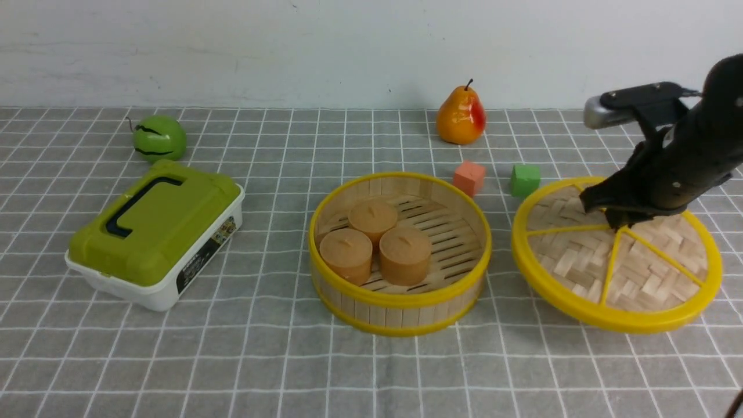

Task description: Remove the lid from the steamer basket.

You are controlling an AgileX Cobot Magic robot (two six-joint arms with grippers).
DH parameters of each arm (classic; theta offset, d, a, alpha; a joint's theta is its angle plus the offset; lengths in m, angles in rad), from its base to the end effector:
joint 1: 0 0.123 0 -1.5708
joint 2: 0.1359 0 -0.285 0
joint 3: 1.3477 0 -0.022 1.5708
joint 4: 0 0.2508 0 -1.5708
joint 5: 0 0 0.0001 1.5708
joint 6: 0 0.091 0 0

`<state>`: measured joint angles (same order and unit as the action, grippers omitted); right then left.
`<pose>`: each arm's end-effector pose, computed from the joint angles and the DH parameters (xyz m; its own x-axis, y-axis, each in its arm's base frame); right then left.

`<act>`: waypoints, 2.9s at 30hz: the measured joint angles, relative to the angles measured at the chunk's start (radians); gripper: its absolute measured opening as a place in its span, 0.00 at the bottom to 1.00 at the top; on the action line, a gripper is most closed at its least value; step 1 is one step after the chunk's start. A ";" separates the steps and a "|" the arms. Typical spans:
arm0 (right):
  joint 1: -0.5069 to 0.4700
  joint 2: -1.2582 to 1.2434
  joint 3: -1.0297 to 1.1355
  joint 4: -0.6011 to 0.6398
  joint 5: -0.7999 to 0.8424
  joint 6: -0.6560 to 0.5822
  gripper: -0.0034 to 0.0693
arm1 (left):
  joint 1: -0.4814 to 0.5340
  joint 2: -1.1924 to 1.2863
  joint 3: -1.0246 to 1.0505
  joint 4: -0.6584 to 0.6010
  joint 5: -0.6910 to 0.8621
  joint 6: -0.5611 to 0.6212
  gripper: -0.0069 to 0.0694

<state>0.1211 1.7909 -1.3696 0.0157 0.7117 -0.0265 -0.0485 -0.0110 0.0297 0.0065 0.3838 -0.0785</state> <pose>0.3860 0.0479 0.2499 -0.8570 -0.1190 -0.5013 -0.1384 0.9904 0.0015 0.0524 -0.0023 0.1693 -0.3123 -0.0573 -0.9483 0.0236 0.9974 -0.0681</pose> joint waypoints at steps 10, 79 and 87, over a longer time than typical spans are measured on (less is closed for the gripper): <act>0.000 0.077 0.000 -0.039 -0.070 0.092 0.33 | 0.000 0.000 0.000 0.000 0.000 0.000 0.40; -0.130 -1.802 1.395 -0.112 -0.367 0.288 0.06 | 0.000 0.000 0.000 0.000 0.000 0.000 0.40; -0.130 -1.802 1.387 -0.016 -0.323 0.192 0.07 | 0.000 0.000 0.000 0.000 0.000 0.000 0.40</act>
<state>-0.0088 -0.0106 0.0176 0.0000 0.3883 0.1656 -0.0485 -0.0110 0.0297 0.0065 0.3841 -0.0785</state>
